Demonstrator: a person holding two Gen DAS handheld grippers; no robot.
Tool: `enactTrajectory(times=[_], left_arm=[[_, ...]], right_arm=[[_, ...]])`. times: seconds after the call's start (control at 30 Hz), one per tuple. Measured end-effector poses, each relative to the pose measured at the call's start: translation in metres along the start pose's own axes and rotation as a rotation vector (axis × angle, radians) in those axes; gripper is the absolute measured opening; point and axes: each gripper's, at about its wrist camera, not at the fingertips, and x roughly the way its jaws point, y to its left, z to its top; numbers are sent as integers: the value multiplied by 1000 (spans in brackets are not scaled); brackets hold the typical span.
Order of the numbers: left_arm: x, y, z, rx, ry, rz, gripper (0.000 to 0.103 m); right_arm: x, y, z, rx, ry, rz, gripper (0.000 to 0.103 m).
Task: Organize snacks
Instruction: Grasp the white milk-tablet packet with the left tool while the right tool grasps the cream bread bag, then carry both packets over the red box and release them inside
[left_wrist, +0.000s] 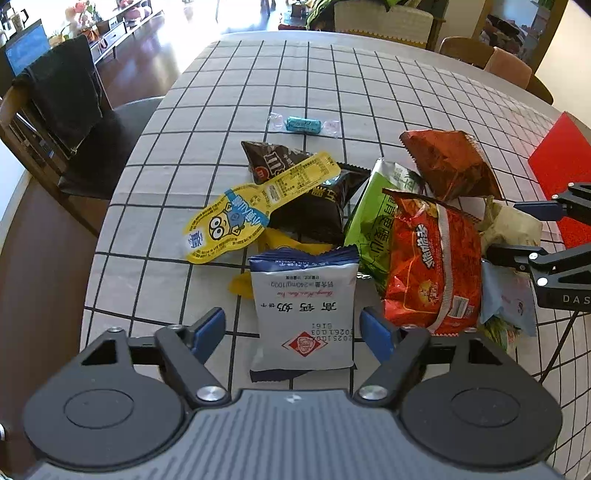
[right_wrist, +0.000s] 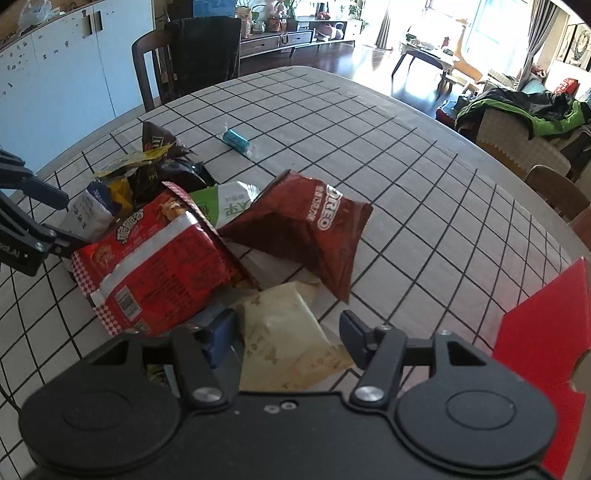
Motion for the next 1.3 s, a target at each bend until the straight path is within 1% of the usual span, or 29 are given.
enactTrajectory(times=[0.03,0.2,0.3,0.43,0.57,0.63,0.8,0.9,0.97,1.2,1.3], left_arm=[[2,0,0,-4,7,-3,70],[6,-1,-1,-4,22,-14,59],[5,0,-1,-9,18,-18,52],[5,4,-1,-28,14,-32,48],[2,12,-1,-71,5,-46,47],[1,15,-2,-82,5,-41,47],[-10,19,-7,-90,-15,-46,47],[-15,22,-10,-95,-3,-51,47],[-21,25,-13,-100,-10,-63,47],[-57,19,-20,-68,-47,-114,47],[-75,11,-20,-35,-69,-137,47]], right_arm=[[0,-1,0,9,0,6,56],[2,-4,-1,46,5,20,44],[1,-5,-2,64,0,17,42],[-2,-5,-3,88,-5,7,40],[-10,-5,-4,115,-27,-8,37],[-14,-5,-5,126,-32,-22,36],[-34,-1,-8,157,-62,-55,35],[-48,1,-11,198,-83,-68,35],[-60,3,-14,220,-99,-73,35],[-103,16,-23,285,-151,-108,35],[-122,21,-27,309,-176,-128,35]])
